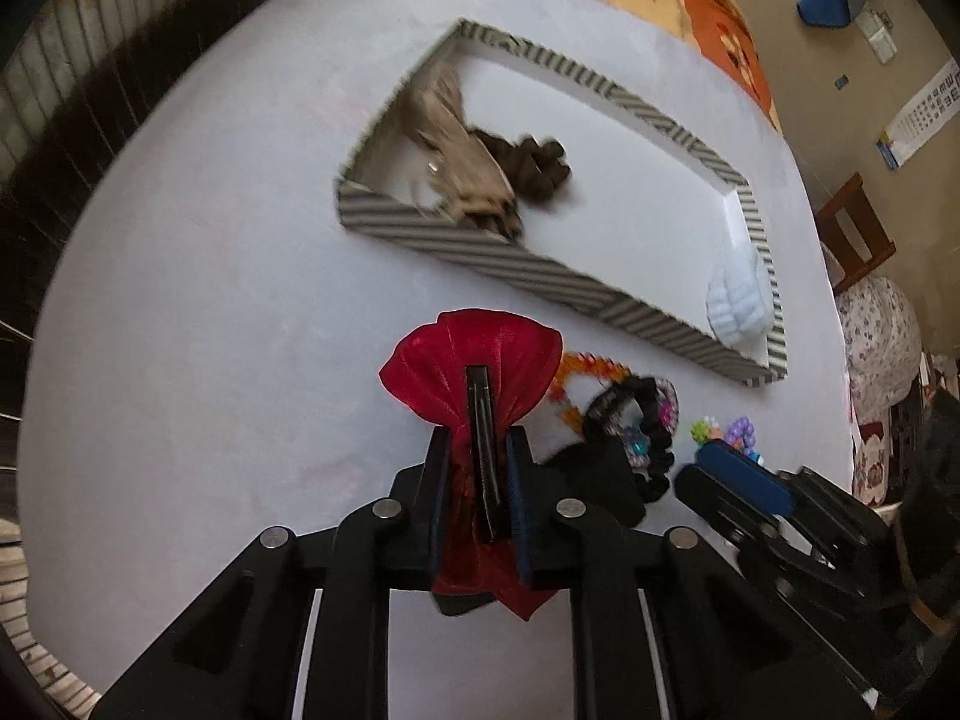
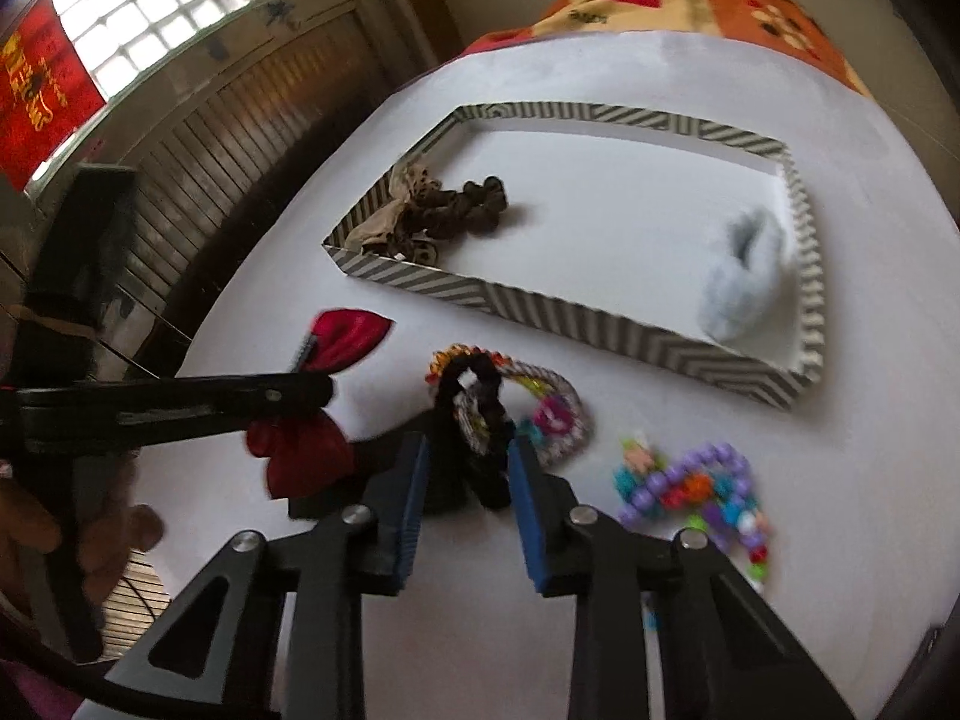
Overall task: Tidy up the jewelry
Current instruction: 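Carry the red bow and black hair tie into the tray and release both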
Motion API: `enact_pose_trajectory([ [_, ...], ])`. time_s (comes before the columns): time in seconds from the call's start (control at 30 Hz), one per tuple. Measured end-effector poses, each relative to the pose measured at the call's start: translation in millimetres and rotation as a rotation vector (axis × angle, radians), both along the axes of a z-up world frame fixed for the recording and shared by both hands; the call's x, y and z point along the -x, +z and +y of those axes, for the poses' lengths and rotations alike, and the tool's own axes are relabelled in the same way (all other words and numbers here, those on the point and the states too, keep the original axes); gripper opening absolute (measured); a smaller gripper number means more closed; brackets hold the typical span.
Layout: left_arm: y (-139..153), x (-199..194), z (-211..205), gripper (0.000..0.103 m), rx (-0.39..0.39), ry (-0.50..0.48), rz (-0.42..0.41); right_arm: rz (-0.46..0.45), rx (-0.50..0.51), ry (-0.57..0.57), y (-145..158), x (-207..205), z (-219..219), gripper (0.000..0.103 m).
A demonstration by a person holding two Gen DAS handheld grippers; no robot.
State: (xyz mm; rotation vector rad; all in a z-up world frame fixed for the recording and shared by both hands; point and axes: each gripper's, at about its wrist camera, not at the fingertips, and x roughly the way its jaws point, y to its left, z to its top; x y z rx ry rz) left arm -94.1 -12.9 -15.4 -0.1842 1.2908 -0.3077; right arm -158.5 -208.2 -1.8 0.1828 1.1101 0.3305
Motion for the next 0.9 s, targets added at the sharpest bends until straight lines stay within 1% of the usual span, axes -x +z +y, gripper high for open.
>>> enact_pose_trajectory([
  [0.1,1.4,-2.2,5.6,0.0,0.003,0.011,0.0,0.012,0.029,0.009,-10.2,-9.0,4.1,0.024],
  [0.2,1.3,-2.4,7.8,0.0,-0.006,0.016,0.002,0.033,0.016,0.036,-21.0,-13.9,6.8,0.011],
  [0.27,1.9,-1.5,9.3,0.0,-0.007,0.019,0.0,0.041,0.03,0.044,-24.2,-13.6,8.1,0.007],
  [0.3,2.4,-0.6,9.3,0.0,-0.008,0.023,-0.002,0.033,0.018,0.036,-20.9,-11.4,5.5,0.005],
  [0.43,9.4,0.5,14.7,0.0,-0.006,0.04,-0.018,-0.017,-0.053,-0.001,7.2,-0.2,-10.6,0.004],
  [0.57,20.8,-0.6,13.8,0.0,-0.004,0.042,-0.046,-0.077,-0.062,-0.018,34.4,8.0,-21.8,0.003],
  [0.63,25.5,-0.5,11.8,0.0,-0.007,0.036,-0.058,-0.084,-0.067,-0.008,41.7,9.0,-24.7,0.003],
  [0.7,28.8,0.0,10.3,0.0,-0.001,0.036,-0.063,-0.08,-0.039,0.012,38.5,5.3,-20.3,0.005],
  [0.73,29.5,0.8,9.3,0.0,-0.004,0.033,-0.065,-0.07,-0.028,0.018,32.9,4.3,-17.2,0.017],
  [0.8,29.4,2.3,8.2,0.0,-0.009,0.03,-0.064,-0.029,-0.014,0.041,17.4,0.1,-8.2,0.031],
  [0.9,27.1,5.3,9.8,0.0,-0.015,0.031,-0.058,0.005,0.004,0.056,-3.0,-4.9,-0.6,0.031],
])
